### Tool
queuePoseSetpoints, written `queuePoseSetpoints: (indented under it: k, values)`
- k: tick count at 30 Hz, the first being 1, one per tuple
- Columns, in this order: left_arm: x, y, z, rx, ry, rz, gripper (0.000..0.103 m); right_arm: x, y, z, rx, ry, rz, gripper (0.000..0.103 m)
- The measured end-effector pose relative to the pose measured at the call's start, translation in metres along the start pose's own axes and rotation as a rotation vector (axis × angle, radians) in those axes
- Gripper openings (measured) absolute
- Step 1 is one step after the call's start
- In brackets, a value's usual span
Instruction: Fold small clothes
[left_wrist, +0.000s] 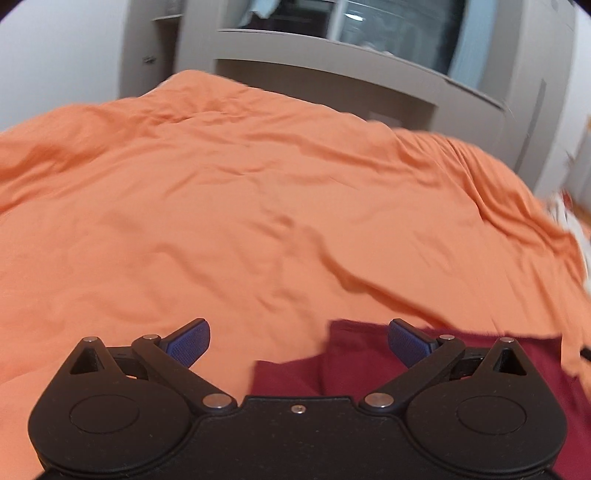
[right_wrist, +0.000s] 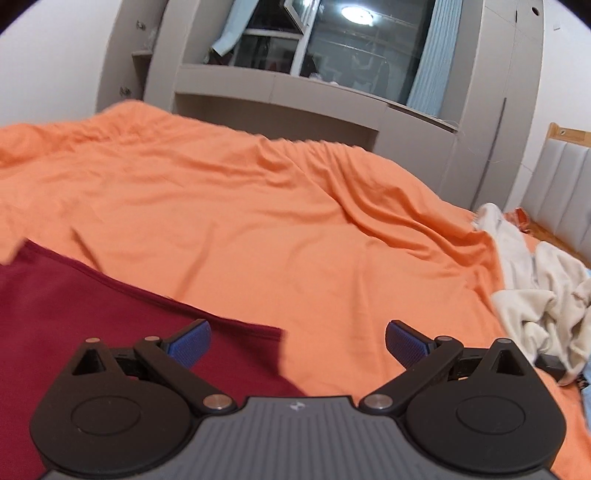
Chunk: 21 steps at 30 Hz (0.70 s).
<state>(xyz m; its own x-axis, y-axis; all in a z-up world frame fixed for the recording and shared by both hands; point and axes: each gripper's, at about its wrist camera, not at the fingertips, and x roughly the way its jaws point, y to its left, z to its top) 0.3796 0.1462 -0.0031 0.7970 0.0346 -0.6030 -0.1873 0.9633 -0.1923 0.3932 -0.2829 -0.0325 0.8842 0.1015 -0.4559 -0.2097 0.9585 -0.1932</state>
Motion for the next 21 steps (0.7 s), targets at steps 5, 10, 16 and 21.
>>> queuePoseSetpoints:
  k: [5,10,16,21]
  values:
    - [-0.002,0.032,-0.002,-0.116,0.027,0.000,0.102,-0.024,0.031,0.008,0.016,-0.033,0.089,0.103]
    - [0.004,0.042,-0.017,-0.137,0.092,-0.063,0.102,-0.042,0.056,-0.001,0.042,-0.023,0.160,0.103]
    - [0.010,0.045,-0.037,-0.136,0.172,-0.157,0.102,-0.049,0.084,-0.019,0.023,0.034,0.210,0.103]
    - [0.012,0.035,-0.045,-0.082,0.198,-0.159,0.102,-0.055,0.102,-0.022,0.004,0.023,0.228,0.103]
